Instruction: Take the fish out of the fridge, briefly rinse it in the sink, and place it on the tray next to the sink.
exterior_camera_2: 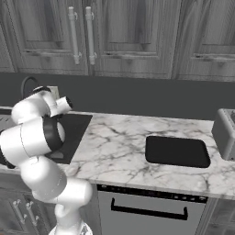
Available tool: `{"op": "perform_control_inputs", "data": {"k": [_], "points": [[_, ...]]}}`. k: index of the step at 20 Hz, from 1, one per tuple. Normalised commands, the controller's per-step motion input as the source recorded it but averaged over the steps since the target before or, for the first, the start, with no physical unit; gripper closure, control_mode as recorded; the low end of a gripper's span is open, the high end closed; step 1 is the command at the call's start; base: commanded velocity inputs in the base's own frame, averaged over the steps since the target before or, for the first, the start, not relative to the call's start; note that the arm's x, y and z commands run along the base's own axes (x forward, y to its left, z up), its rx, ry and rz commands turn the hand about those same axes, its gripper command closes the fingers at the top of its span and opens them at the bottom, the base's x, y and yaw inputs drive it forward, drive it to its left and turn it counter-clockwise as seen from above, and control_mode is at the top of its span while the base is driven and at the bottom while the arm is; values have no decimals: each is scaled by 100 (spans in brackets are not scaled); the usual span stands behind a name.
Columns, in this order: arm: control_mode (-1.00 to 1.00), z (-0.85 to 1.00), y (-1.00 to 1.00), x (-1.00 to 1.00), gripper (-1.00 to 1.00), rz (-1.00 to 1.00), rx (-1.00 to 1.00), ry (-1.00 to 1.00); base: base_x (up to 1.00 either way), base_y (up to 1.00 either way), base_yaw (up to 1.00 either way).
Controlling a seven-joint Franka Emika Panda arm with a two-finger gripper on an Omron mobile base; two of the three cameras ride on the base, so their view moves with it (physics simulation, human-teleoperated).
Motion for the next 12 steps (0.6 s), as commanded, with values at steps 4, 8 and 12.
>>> {"op": "perform_control_inputs", "data": {"k": [4,8,12], "points": [[-100,-4,18,40,100,-4,0,0,0,0,0],[-100,-4,19,33,100,-2,0,0,0,0,0],[-100,-12,20,8,100,0,0,3,0,0,0]]}}
